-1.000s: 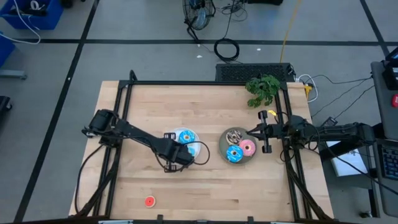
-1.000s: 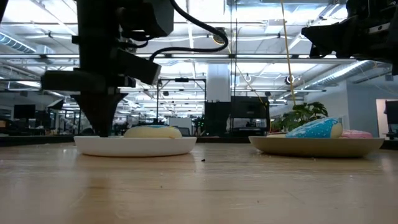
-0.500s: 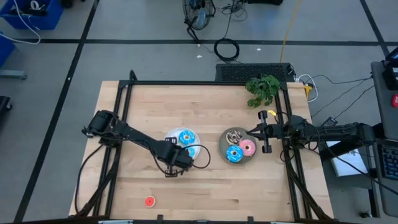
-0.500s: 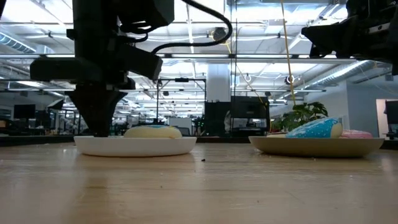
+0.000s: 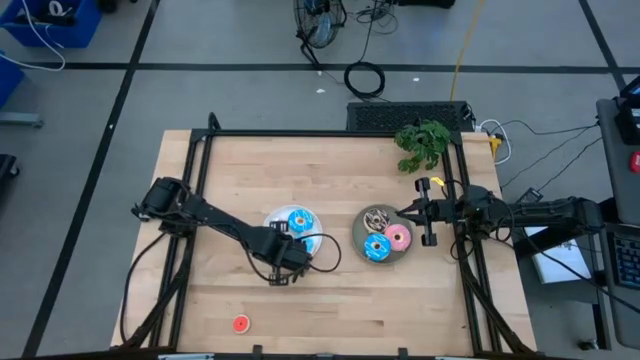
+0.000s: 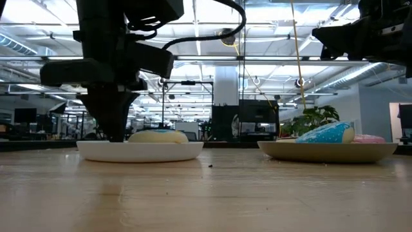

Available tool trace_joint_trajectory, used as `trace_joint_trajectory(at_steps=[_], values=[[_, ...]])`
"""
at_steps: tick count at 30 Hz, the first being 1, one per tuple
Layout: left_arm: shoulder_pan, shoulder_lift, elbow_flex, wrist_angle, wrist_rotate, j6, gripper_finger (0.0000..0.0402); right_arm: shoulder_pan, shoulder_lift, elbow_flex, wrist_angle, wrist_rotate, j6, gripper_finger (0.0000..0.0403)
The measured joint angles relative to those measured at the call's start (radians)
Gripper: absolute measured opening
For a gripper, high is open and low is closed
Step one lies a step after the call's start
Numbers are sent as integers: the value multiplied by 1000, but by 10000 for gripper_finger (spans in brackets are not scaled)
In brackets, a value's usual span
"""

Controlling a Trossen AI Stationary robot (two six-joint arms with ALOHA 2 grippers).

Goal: Pick & Place donuts
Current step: Put the small orange donut on the white plate

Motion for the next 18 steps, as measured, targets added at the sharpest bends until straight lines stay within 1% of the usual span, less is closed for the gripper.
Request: trace_joint_trajectory(at_steps=[2,4,7,11,14,18], values=[[0,-19,0,-8,-41,12,5,0,0,0,0,0,-1,0],[-7,-64,1,-8,-69,15,9,0,0,0,0,0,-1,0],[-34,-152,2,-7,-58,-12,5,0,0,0,0,0,0,0],[-97,-271,2,-5,13,-166,9,0,0,0,0,-3,1,0],[-167,-315,2,-9,-4,-310,26,0,0,0,0,-3,-1,0],[-290,-314,2,-54,-28,-483,47,0,0,0,4,-3,-9,0]])
